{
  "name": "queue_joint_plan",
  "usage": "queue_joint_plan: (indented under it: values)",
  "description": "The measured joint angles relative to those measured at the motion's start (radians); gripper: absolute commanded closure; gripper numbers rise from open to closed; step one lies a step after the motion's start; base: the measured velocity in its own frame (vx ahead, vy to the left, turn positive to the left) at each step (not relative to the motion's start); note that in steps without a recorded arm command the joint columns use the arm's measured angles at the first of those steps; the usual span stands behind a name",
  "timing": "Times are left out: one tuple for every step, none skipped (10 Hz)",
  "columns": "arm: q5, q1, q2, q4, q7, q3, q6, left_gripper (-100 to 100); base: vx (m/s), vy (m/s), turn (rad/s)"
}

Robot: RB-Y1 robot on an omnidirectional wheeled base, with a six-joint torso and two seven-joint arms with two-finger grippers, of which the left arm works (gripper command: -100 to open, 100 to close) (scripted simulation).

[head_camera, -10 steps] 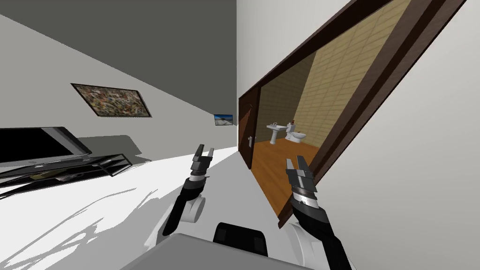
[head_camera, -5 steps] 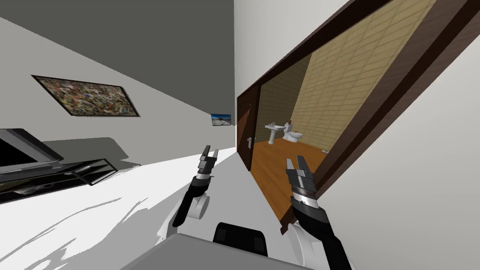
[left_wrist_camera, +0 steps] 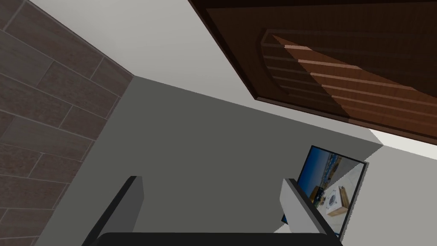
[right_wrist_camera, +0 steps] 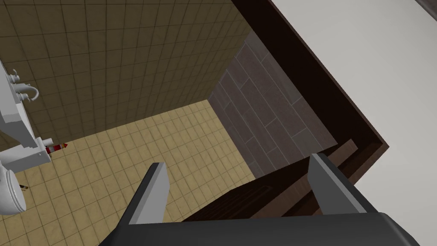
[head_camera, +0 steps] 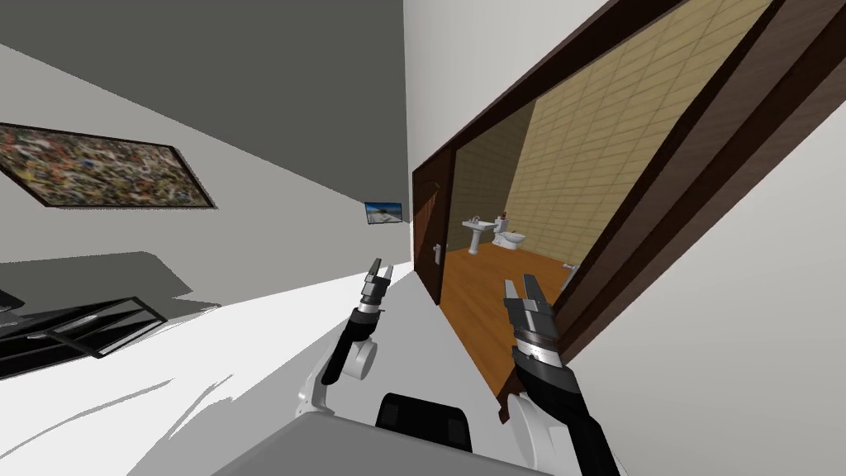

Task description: Push the door open

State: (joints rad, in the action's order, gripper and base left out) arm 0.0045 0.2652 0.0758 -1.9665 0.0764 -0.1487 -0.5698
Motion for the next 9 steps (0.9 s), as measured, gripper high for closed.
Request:
queue_joint_plan:
  values:
    - [0.006,-0.013,0.002,0.016,-0.003,-0.01,0.007,-100,0.125,0.068,-0.077]
    - [0.012,-0.021,0.006,0.035,-0.003,-0.017,0.008,-100,0.104,0.054,-0.075]
    - [0.018,-0.03,0.009,0.052,-0.003,-0.024,0.007,-100,0.083,0.049,-0.083]
    - [0.023,-0.041,0.01,0.069,-0.004,-0.031,0.01,-100,0.084,0.048,-0.079]
    - [0.029,-0.054,0.013,0.086,-0.005,-0.036,0.014,-100,0.093,0.055,-0.069]
    - [0.033,-0.069,0.012,0.107,-0.006,-0.043,0.018,-100,0.116,0.094,-0.12]
    - [0.042,-0.085,0.017,0.133,-0.007,-0.052,0.021,-100,0.114,0.102,-0.12]
    - [0.05,-0.103,0.019,0.157,-0.008,-0.061,0.026,-100,0.097,0.077,-0.099]
    - [0.055,-0.108,0.02,0.176,-0.01,-0.071,0.023,-100,0.102,0.055,-0.08]
